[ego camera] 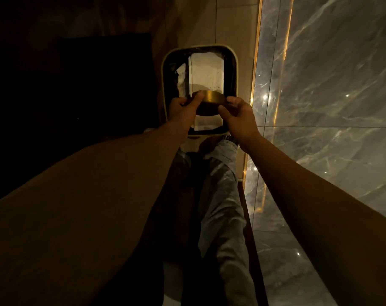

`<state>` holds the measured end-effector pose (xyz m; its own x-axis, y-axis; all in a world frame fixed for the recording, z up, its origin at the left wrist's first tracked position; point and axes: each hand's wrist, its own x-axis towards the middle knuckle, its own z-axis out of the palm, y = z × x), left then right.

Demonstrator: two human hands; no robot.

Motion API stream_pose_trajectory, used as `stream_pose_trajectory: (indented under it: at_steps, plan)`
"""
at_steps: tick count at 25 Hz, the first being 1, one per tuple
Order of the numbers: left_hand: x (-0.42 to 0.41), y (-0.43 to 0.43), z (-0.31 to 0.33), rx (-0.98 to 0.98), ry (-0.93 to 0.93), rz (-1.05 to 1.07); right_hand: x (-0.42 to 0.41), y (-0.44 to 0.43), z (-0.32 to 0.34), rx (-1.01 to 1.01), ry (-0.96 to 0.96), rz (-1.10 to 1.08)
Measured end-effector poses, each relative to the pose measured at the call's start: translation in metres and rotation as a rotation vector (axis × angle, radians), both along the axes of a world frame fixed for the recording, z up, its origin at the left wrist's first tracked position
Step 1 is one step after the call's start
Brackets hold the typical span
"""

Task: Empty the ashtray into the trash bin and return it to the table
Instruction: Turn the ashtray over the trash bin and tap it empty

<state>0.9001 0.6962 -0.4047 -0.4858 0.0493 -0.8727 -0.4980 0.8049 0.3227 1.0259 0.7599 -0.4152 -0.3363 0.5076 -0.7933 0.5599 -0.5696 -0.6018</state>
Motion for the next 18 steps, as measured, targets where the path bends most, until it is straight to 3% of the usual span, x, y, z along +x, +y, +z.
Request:
stream_pose_trajectory:
  at_steps: [9,18]
  plan:
    - [-0.004,0.008,-0.029,-0.047,0.056,-0.103,-0.005,0.003,-0.012,0.112,-0.010,0.113]
    - [-0.008,0.004,-0.023,-0.022,0.172,-0.451,-0.012,0.009,-0.021,0.226,-0.013,0.213]
